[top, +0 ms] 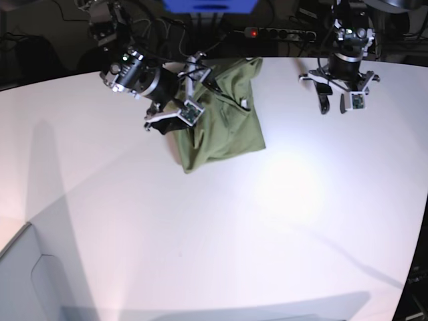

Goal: Fold the T-shirt properly
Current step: 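Regrasp the green bundle's edge with the right gripper and press it flat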

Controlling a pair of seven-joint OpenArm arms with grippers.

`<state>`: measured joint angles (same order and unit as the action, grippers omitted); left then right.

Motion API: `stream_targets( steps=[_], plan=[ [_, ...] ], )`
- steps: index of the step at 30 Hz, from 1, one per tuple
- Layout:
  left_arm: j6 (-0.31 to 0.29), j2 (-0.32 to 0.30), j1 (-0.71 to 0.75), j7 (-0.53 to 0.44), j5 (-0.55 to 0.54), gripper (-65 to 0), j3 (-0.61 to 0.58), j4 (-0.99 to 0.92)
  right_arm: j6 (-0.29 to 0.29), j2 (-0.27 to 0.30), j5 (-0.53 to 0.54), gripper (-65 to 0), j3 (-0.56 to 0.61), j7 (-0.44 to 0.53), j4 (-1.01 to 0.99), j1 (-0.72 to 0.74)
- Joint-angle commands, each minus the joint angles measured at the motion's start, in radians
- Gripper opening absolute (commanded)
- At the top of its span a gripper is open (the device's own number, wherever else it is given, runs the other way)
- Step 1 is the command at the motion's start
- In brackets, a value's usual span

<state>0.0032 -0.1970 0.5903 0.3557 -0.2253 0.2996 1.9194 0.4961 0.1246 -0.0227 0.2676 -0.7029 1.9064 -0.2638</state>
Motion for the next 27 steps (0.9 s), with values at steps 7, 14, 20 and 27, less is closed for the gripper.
stream_targets(
  steps=[7, 14, 20, 27],
  plan=[
    [0.004, -0.008, 0.003, -0.027, -0.003, -37.4, 0.006, 0.018, 0.008, -0.004, 0.013, -12.1, 0.052, 0.022, -0.040, -0.001],
    [0.004, -0.008, 0.003, -0.027, -0.003, -37.4, 0.006, 0.018, 0.008, -0.004, 0.014, -23.4, 0.063, 0.021, -0.063, 0.014],
    [0.004, -0.006, 0.004, -0.027, -0.003, -37.4, 0.006, 0.018, 0.008, -0.013, 0.017, -49.9, 0.063, 0.018, -0.063, 0.036],
    [0.005, -0.006, 0.006, -0.027, -0.003, -37.4, 0.006, 0.018, 0.008, -0.061, 0.014, -64.6, 0.066, 0.018, -0.063, 0.062]
  ],
)
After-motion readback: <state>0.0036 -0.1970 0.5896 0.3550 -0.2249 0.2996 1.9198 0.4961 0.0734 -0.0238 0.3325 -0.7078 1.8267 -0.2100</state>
